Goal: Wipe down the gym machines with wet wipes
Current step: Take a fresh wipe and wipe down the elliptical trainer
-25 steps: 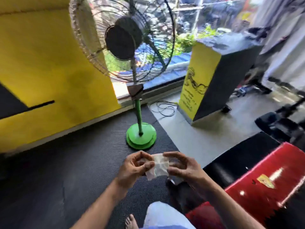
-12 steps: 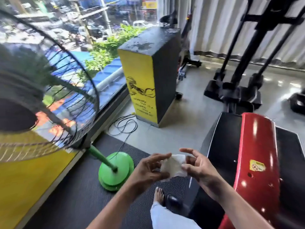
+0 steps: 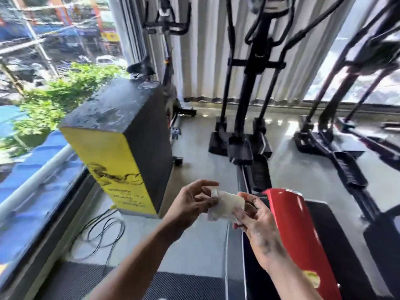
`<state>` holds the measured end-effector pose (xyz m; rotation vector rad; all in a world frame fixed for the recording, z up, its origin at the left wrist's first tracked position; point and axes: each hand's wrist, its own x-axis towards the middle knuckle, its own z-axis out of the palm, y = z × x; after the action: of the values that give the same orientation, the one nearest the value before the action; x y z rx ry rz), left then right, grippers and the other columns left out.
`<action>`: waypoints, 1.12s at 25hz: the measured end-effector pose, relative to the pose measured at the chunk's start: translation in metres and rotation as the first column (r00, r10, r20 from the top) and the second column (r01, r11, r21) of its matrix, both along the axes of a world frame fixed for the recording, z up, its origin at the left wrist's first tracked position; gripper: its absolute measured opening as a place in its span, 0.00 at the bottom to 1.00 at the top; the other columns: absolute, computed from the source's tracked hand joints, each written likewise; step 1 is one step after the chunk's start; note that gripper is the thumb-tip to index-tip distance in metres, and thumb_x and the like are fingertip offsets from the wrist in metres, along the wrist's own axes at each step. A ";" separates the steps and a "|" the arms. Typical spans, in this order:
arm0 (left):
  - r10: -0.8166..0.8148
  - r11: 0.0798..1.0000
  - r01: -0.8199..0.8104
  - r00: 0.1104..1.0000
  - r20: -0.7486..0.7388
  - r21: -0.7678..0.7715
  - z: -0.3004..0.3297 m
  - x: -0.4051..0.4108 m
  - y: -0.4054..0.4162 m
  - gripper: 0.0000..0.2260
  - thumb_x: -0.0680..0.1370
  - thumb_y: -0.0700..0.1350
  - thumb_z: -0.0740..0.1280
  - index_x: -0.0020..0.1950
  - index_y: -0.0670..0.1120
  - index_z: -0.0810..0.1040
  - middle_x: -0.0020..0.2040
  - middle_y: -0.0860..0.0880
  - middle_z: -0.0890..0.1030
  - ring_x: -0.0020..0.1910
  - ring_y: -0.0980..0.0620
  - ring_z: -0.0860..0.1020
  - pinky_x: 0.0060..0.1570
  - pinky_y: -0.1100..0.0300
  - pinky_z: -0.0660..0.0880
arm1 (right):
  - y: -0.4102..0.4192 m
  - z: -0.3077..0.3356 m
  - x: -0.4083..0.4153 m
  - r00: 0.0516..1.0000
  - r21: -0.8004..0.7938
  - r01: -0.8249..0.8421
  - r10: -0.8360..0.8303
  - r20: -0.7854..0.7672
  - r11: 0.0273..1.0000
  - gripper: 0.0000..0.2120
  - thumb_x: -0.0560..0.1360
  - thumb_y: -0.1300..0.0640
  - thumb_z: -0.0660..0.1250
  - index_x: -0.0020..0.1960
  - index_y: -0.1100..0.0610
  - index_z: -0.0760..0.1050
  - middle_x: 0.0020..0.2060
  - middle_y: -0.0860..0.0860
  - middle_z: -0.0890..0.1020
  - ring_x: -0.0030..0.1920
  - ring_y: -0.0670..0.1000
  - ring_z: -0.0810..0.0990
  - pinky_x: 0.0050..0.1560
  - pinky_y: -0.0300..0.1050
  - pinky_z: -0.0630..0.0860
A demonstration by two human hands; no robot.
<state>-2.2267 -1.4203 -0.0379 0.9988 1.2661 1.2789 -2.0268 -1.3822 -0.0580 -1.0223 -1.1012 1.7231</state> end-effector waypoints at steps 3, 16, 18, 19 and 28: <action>-0.104 0.995 0.104 0.993 0.057 0.007 0.010 -0.018 0.077 0.09 0.78 0.40 0.75 0.56 0.40 0.82 0.44 0.46 0.80 0.43 0.48 0.79 0.44 0.55 0.78 | 0.061 0.003 -0.025 0.974 -0.004 0.226 -0.226 -0.032 0.974 0.14 0.76 0.65 0.73 0.60 0.57 0.79 0.43 0.54 0.85 0.41 0.51 0.81 0.37 0.46 0.76; -0.187 0.972 0.184 0.982 0.011 0.149 0.058 -0.147 0.417 0.18 0.74 0.52 0.78 0.55 0.41 0.83 0.52 0.29 0.82 0.47 0.42 0.80 0.49 0.46 0.74 | 0.385 0.061 -0.147 0.988 0.142 0.075 -0.092 0.122 0.987 0.15 0.66 0.51 0.77 0.49 0.57 0.85 0.46 0.58 0.87 0.45 0.56 0.83 0.50 0.54 0.78; -0.218 0.963 0.213 0.976 0.011 0.162 0.069 -0.149 0.461 0.17 0.74 0.51 0.78 0.53 0.39 0.82 0.48 0.33 0.83 0.45 0.42 0.81 0.47 0.49 0.77 | 0.426 0.070 -0.147 0.986 0.116 0.162 -0.166 0.025 0.980 0.12 0.66 0.57 0.78 0.47 0.62 0.83 0.45 0.61 0.86 0.44 0.58 0.84 0.50 0.54 0.80; -0.223 0.963 0.217 0.975 0.021 0.160 0.071 -0.148 0.485 0.18 0.74 0.50 0.78 0.52 0.37 0.81 0.47 0.36 0.84 0.44 0.42 0.82 0.45 0.51 0.78 | 0.448 0.074 -0.147 0.979 0.101 0.203 -0.200 -0.036 0.974 0.08 0.69 0.62 0.77 0.46 0.64 0.83 0.45 0.62 0.85 0.44 0.58 0.84 0.49 0.53 0.81; -0.142 0.967 0.141 0.990 -0.011 0.214 0.105 -0.154 0.702 0.11 0.77 0.42 0.76 0.49 0.35 0.78 0.44 0.37 0.83 0.41 0.42 0.83 0.43 0.47 0.82 | 0.668 0.104 -0.173 0.978 0.153 0.176 -0.155 -0.141 0.972 0.23 0.67 0.59 0.79 0.59 0.65 0.79 0.51 0.66 0.84 0.52 0.65 0.85 0.50 0.59 0.82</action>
<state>-2.3805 -0.7178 0.0669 1.2164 1.0478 1.3247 -2.2002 -0.7137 0.0460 -0.8636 -1.0270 1.5157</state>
